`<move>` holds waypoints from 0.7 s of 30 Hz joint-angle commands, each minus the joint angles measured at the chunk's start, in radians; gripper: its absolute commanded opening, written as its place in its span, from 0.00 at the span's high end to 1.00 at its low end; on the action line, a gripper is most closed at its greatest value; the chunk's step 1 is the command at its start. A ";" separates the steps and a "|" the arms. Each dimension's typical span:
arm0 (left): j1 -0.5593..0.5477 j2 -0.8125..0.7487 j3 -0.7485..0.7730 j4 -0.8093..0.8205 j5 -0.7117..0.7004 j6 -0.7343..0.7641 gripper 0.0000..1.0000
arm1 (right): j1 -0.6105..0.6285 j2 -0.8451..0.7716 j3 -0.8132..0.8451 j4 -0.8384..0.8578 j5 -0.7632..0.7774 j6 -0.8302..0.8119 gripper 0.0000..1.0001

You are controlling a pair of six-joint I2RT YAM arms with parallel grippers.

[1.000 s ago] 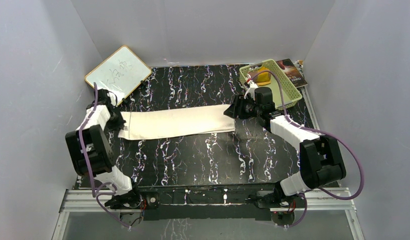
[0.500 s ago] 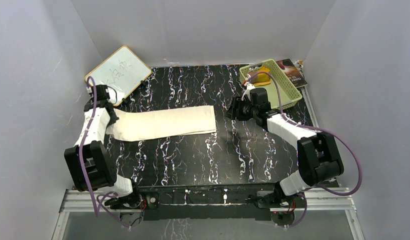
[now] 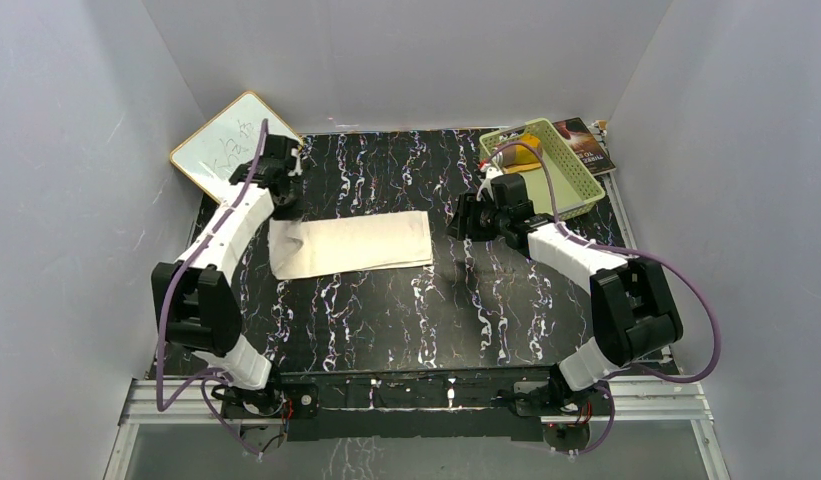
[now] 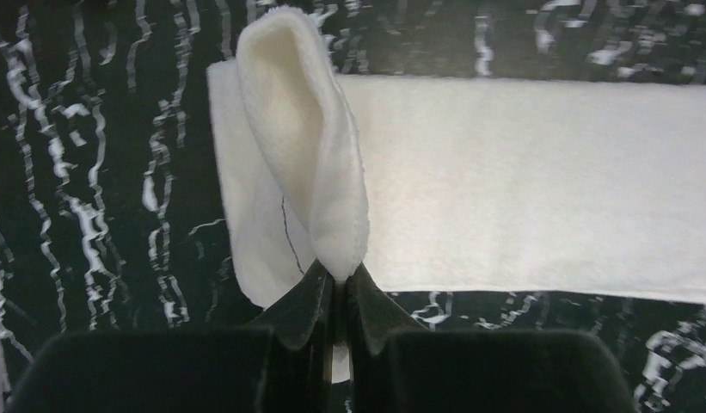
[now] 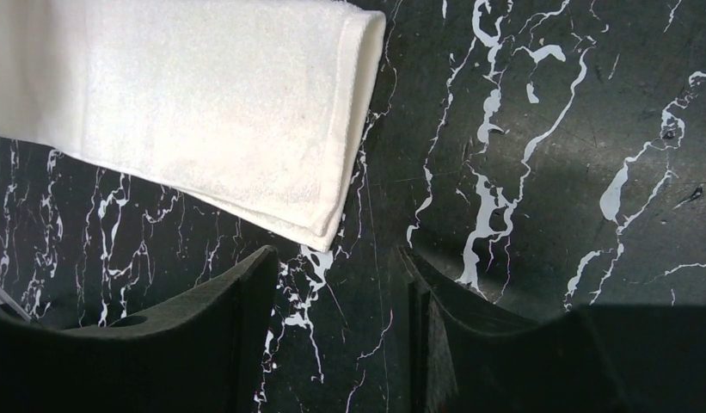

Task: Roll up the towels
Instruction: Fold the towel at the center of the board.

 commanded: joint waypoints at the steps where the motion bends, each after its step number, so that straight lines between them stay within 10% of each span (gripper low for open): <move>1: -0.073 0.051 0.092 -0.063 0.109 -0.051 1.00 | 0.003 0.006 0.047 0.018 0.013 -0.010 0.51; 21: -0.197 0.183 0.177 -0.003 0.424 -0.156 1.00 | 0.004 0.030 0.051 0.009 0.015 -0.028 0.49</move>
